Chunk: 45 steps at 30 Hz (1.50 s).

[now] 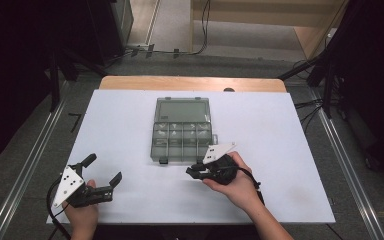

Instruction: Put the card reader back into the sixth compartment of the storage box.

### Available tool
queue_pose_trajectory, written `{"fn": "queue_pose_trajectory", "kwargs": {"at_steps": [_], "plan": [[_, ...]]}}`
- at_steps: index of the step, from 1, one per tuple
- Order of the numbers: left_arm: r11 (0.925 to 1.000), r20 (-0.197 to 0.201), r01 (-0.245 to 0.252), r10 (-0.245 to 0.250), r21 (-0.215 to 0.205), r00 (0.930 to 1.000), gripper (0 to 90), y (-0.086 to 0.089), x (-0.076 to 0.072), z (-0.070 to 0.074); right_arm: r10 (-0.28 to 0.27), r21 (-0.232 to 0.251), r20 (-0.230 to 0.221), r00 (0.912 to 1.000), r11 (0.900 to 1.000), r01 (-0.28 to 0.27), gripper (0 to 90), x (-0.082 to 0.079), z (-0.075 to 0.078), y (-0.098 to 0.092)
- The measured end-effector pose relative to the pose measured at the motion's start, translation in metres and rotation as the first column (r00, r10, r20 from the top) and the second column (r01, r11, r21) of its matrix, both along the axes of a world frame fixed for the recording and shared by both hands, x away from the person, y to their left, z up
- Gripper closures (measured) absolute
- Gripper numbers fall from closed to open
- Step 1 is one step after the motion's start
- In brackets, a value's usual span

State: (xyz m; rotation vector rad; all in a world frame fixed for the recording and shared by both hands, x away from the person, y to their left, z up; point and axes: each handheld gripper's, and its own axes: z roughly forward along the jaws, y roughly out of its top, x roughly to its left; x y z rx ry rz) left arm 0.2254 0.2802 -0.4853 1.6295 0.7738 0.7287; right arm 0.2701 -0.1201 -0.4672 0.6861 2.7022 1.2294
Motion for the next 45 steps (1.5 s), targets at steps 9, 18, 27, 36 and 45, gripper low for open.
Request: {"fn": "queue_pose_trajectory", "kwargs": {"at_steps": [9, 18, 27, 36, 45], "plan": [[1.0000, 0.000, 0.001, -0.001, -0.001, 1.0000, 0.0, 0.000, 0.000, 0.000, -0.011, 0.008, 0.002, 0.9999, 1.000, 0.011, 71.1, 0.004, 0.006, 0.001], [1.0000, 0.000, 0.001, -0.001, -0.002, 1.0000, 0.0, 0.000, 0.000, 0.000, -0.023, 0.017, 0.013, 0.9997, 1.000, 0.022, 71.1, 0.009, 0.014, 0.002], [1.0000, 0.000, 0.002, -0.002, -0.003, 1.0000, 0.0, 0.000, 0.000, 0.000, -0.035, 0.025, 0.008, 0.9993, 0.999, 0.035, 71.1, 0.014, 0.016, 0.004], [1.0000, -0.001, 0.003, -0.003, -0.003, 1.0000, 0.0, 0.000, 0.000, 0.000, -0.043, 0.028, 0.013, 0.9990, 0.999, 0.043, 71.1, 0.019, 0.021, 0.007], [1.0000, 0.000, 0.004, -0.004, -0.004, 1.0000, 0.0, 0.000, 0.000, 0.000, -0.043, 0.029, 0.020, 0.9989, 0.999, 0.042, 71.1, 0.024, 0.025, 0.011]]}}
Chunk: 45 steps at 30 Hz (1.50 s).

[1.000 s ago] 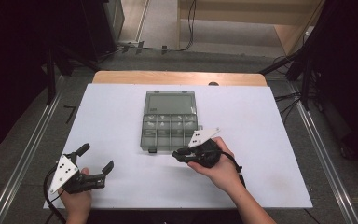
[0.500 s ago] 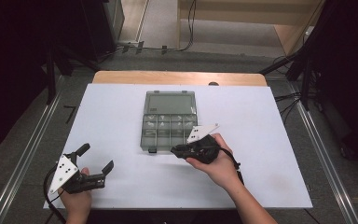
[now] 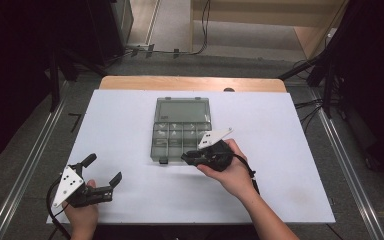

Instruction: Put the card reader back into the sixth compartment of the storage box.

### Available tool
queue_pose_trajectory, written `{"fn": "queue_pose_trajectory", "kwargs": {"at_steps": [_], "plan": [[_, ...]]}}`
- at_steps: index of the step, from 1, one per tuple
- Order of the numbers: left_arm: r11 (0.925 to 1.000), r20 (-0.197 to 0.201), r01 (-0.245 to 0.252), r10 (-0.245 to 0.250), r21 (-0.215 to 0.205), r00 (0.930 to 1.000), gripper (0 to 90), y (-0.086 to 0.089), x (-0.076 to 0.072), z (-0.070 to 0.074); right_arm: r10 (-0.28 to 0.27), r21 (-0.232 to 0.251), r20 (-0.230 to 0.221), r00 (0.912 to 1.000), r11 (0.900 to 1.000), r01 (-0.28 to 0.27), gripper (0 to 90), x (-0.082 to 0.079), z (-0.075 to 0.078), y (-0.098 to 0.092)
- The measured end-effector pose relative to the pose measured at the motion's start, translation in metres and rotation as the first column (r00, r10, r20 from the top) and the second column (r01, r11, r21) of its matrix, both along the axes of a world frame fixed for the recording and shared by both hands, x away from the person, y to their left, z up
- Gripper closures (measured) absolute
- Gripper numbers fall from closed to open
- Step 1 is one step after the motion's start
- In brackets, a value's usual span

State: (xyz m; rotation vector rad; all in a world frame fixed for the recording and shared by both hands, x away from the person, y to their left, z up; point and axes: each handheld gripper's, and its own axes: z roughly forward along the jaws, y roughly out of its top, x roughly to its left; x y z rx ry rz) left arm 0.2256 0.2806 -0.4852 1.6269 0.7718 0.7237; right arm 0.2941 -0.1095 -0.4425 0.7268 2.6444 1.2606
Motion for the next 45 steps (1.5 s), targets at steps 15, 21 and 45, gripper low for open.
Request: {"fn": "queue_pose_trajectory", "kwargs": {"at_steps": [15, 21, 45], "plan": [[1.0000, -0.001, 0.002, -0.002, -0.001, 1.0000, 0.0, 0.000, 0.000, 0.000, -0.006, 0.001, 0.006, 1.0000, 1.000, 0.006, 71.1, 0.009, 0.007, 0.008], [1.0000, -0.002, 0.001, -0.001, -0.003, 1.0000, 0.0, 0.000, 0.000, 0.000, -0.010, 0.001, 0.010, 0.9999, 1.000, 0.010, 71.1, 0.012, 0.009, 0.010], [1.0000, -0.002, 0.004, -0.004, -0.008, 1.0000, 0.0, 0.001, 0.001, 0.000, -0.064, -0.010, 0.011, 0.9979, 0.998, 0.064, 71.1, 0.031, 0.008, 0.030]]}}
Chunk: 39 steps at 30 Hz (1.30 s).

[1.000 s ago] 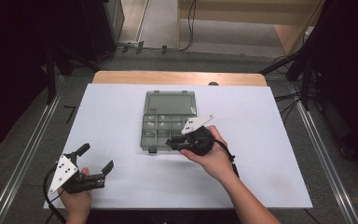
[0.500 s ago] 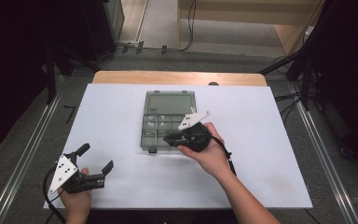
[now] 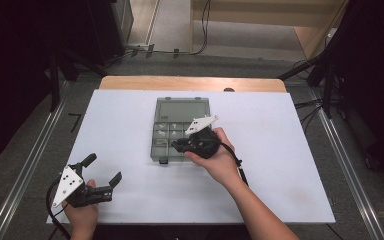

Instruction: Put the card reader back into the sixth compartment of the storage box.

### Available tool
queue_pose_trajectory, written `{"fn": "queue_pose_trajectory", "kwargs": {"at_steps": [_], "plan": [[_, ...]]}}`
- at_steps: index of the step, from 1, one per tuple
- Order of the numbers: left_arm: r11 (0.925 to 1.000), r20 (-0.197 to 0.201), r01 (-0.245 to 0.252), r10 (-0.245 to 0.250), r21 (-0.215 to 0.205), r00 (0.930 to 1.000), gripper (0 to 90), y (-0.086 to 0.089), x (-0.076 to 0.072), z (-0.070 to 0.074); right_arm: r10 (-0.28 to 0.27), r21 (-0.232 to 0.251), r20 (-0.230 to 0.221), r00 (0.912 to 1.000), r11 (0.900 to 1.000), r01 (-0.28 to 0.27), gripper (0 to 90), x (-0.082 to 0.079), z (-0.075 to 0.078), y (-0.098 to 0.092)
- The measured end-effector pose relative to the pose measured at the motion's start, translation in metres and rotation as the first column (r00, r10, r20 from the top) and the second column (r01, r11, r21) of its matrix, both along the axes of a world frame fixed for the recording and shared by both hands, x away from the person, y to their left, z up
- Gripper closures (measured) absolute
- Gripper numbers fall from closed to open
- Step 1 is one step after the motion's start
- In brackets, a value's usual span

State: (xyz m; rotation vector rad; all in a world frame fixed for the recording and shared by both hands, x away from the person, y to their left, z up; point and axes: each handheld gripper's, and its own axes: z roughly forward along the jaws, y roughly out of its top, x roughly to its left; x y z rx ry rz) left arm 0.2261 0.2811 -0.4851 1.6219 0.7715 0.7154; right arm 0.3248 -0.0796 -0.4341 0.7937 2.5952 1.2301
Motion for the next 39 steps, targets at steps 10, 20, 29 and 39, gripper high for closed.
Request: {"fn": "queue_pose_trajectory", "kwargs": {"at_steps": [10, 20, 29, 39], "plan": [[1.0000, -0.003, 0.000, 0.000, -0.003, 1.0000, 0.0, 0.000, 0.000, 0.000, -0.014, -0.013, 0.005, 0.9999, 1.000, 0.014, 71.0, 0.007, -0.001, 0.009], [1.0000, -0.003, 0.001, -0.001, -0.004, 1.0000, 0.0, 0.000, 0.000, 0.000, -0.061, -0.005, 0.007, 0.9981, 0.998, 0.061, 55.7, 0.014, -0.005, 0.015], [1.0000, -0.003, 0.001, -0.001, -0.003, 1.0000, 0.0, 0.000, 0.000, 0.000, -0.085, 0.107, -0.010, 0.9963, 0.991, 0.086, 8.2, 0.013, 0.001, -0.001], [1.0000, -0.002, 0.001, -0.001, -0.002, 1.0000, 0.0, 0.000, 0.000, 0.000, -0.139, 0.134, 0.055, 0.9888, 0.982, 0.131, 0.0, -0.005, 0.003, -0.027]]}}
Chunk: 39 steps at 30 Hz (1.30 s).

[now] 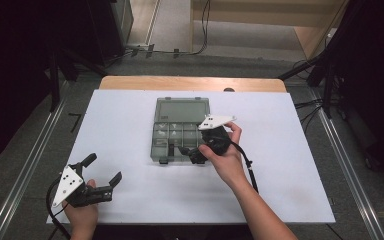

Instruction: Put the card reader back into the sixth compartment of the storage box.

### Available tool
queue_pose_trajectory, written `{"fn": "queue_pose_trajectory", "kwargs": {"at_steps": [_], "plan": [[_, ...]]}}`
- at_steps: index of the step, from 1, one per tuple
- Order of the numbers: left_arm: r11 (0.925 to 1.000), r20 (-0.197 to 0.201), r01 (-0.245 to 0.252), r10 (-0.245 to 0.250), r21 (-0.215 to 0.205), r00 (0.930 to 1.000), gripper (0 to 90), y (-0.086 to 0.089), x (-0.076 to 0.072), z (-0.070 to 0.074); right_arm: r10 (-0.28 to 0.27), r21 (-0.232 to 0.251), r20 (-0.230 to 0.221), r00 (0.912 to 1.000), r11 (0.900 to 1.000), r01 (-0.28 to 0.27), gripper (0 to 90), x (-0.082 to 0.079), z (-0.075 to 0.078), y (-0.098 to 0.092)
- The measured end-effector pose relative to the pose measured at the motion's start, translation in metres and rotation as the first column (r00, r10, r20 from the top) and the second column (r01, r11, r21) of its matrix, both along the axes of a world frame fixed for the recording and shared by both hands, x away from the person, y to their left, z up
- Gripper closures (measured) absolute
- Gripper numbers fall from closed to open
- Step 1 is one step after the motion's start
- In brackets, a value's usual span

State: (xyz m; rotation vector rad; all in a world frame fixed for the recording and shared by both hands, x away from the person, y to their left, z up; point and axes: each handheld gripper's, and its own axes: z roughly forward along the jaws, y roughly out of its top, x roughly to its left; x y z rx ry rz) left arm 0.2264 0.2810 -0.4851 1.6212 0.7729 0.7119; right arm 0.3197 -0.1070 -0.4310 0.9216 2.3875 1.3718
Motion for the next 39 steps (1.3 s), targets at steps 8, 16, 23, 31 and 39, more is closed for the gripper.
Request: {"fn": "queue_pose_trajectory", "kwargs": {"at_steps": [8, 16, 23, 31, 39], "plan": [[1.0000, -0.001, -0.001, 0.001, -0.001, 1.0000, 0.0, 0.000, 0.000, 0.000, -0.016, 0.010, 0.023, 0.9996, 1.000, 0.016, 0.0, -0.012, -0.002, -0.019], [1.0000, -0.001, -0.002, 0.002, 0.004, 1.0000, 0.0, 0.000, 0.000, 0.000, -0.049, 0.037, 0.035, 0.9982, 0.998, 0.048, 0.0, -0.026, -0.010, -0.046], [1.0000, -0.001, -0.004, 0.004, 0.008, 1.0000, 0.0, 0.000, 0.000, 0.000, -0.081, 0.047, 0.056, 0.9951, 0.996, 0.079, 0.0, -0.039, -0.013, -0.064], [1.0000, 0.000, -0.003, 0.003, 0.007, 1.0000, 0.0, 0.000, 0.000, 0.000, -0.124, 0.073, 0.059, 0.9905, 0.990, 0.119, 0.0, -0.049, -0.018, -0.082], [1.0000, 0.000, -0.004, 0.004, 0.008, 1.0000, 0.0, -0.001, 0.000, 0.000, -0.151, 0.096, 0.062, 0.9865, 0.985, 0.145, 0.0, -0.059, -0.024, -0.099]]}}
